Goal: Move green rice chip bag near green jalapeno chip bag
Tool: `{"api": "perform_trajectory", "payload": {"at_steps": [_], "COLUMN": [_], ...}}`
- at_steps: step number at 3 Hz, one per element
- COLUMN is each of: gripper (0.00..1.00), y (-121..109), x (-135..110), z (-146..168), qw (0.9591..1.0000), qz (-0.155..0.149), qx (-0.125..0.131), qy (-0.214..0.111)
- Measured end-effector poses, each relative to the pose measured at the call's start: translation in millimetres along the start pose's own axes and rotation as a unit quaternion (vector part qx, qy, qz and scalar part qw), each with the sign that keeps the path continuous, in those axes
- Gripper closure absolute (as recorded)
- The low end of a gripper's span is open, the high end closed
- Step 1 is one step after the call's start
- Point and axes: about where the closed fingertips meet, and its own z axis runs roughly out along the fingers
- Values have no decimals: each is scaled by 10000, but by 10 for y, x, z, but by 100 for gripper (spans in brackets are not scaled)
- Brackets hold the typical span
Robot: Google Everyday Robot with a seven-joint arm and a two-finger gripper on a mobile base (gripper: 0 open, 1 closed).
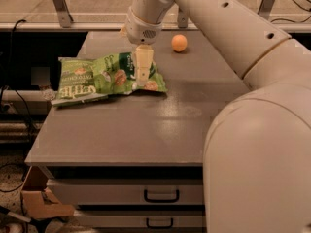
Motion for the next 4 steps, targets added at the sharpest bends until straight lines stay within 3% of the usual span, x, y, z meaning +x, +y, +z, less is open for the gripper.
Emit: {"api": "perform_trajectory", "payload": {"at_steps": [1,2,3,4], "gripper": [0,0,0,0], "y": [30,212,495,571], "x": [12,153,370,488], "z": [-355,-837,-1074,-1090], "qw": [9980,9914,9852,9836], "qz": [61,386,824,931], "qx": [282,730,1023,1039], "qy": [554,1012,1099,1144]}}
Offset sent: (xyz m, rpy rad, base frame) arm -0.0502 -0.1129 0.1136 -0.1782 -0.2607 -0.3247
